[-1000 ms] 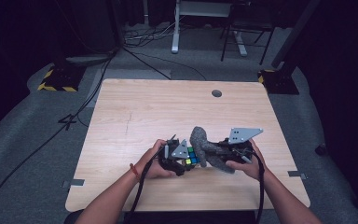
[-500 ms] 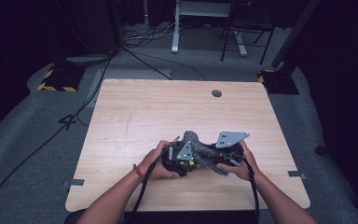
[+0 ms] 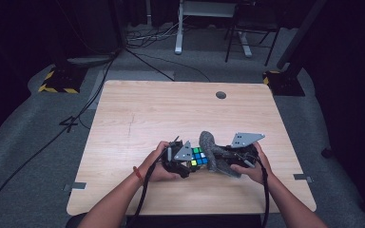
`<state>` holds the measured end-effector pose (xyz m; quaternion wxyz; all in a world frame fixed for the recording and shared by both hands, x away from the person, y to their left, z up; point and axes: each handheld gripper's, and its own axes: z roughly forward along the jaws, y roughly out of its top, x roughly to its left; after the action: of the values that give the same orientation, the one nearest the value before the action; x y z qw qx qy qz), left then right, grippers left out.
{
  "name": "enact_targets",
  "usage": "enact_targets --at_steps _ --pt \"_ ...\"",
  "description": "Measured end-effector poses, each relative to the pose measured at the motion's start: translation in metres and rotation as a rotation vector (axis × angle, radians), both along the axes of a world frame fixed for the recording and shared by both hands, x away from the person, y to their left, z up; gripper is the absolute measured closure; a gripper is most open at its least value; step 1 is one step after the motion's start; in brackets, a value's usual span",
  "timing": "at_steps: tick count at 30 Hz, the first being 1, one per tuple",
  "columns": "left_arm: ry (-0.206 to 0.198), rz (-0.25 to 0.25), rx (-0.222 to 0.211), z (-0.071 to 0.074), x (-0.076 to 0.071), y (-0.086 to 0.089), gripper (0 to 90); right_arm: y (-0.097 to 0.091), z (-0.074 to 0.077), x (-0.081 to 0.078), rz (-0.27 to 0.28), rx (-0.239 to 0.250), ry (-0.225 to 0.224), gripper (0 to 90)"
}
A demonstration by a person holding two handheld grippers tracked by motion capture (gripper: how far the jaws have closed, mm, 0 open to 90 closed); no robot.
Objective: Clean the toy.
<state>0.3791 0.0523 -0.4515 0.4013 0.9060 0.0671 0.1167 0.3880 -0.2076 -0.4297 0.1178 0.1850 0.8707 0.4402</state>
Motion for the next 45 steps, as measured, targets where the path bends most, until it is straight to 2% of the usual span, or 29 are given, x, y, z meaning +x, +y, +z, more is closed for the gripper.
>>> enact_targets --at_steps 1,3,4,5,7,9,12,16,18,19,20,22,27,29,30,32,35,36,37,38,42,44,45 --pt "0.006 -0.001 -0.016 0.001 0.001 0.0 33.9 0.002 -0.001 0.0 0.023 0.029 0.016 73.4" --pt "0.007 0.001 -0.026 0.001 0.001 0.0 33.9 0.002 -0.002 0.0 0.034 0.04 0.022 73.5" --pt "0.003 0.002 -0.025 0.002 0.001 0.0 33.9 0.003 -0.002 0.0 0.046 0.063 0.031 73.6" --pt "0.017 0.002 -0.036 0.002 0.002 0.0 33.8 0.001 -0.002 0.002 0.053 0.095 0.043 73.9" --pt "0.02 0.003 -0.043 0.002 0.003 0.001 33.7 0.001 -0.001 0.002 0.059 0.11 0.048 73.9" --pt "0.021 0.0 -0.022 0.001 0.002 -0.001 33.7 0.001 0.002 0.0 0.074 0.121 0.036 74.1" --pt "0.019 -0.002 -0.023 0.0 0.003 -0.001 33.6 0.001 0.004 -0.002 0.082 0.124 0.028 74.1" --pt "0.021 -0.003 -0.026 -0.001 0.004 -0.003 33.5 0.002 0.007 -0.002 0.099 0.158 0.03 74.1" --pt "0.022 -0.014 -0.008 -0.003 0.003 -0.006 33.0 0.004 0.008 -0.003 0.129 0.185 0.036 74.1" --pt "0.01 -0.013 0.013 -0.004 0.002 -0.008 33.2 0.006 0.008 -0.004 0.143 0.187 0.035 74.1" --pt "0.005 -0.013 0.019 -0.006 0.001 -0.009 33.2 0.013 0.011 -0.007 0.15 0.161 0.015 74.1" --pt "0.02 -0.022 0.014 -0.007 0.003 -0.008 33.2 0.014 0.011 -0.007 0.157 0.165 0.028 74.1" --pt "-0.003 -0.012 0.032 -0.008 0.002 -0.01 33.3 0.015 0.01 -0.006 0.158 0.172 0.041 74.0" --pt "-0.009 -0.01 0.025 -0.007 0.002 -0.009 33.4 0.015 0.01 -0.007 0.16 0.17 0.034 74.0" --pt "-0.022 -0.002 0.022 -0.006 0.001 -0.008 33.4 0.015 0.011 -0.007 0.155 0.161 0.031 74.0" --pt "-0.018 0.003 0.0 -0.003 0.001 -0.006 33.6 0.012 0.012 -0.006 0.134 0.119 0.014 74.0" --pt "-0.025 0.01 -0.02 0.0 0.001 -0.003 33.6 0.006 0.008 -0.003 0.104 0.092 0.027 74.1" --pt "-0.027 0.004 -0.021 0.002 0.001 -0.002 33.6 0.003 0.003 -0.001 0.08 0.055 0.03 74.1" --pt "-0.031 0.009 -0.025 0.002 0.001 -0.001 33.6 0.003 0.003 -0.001 0.08 0.055 0.03 74.1" --pt "-0.037 0.009 -0.027 0.004 0.001 0.0 33.6 0.001 -0.001 0.002 0.058 0.032 0.038 74.1" --pt "-0.038 0.016 -0.041 0.005 0.002 0.001 33.7 -0.002 -0.004 0.002 0.037 0.042 0.037 74.0" --pt "-0.041 0.015 -0.036 0.005 0.003 0.0 33.7 -0.001 0.0 -0.003 0.041 0.049 0.002 74.0" --pt "-0.037 0.019 -0.026 0.004 0.003 -0.001 33.7 -0.001 0.004 -0.006 0.055 0.073 -0.006 74.0"
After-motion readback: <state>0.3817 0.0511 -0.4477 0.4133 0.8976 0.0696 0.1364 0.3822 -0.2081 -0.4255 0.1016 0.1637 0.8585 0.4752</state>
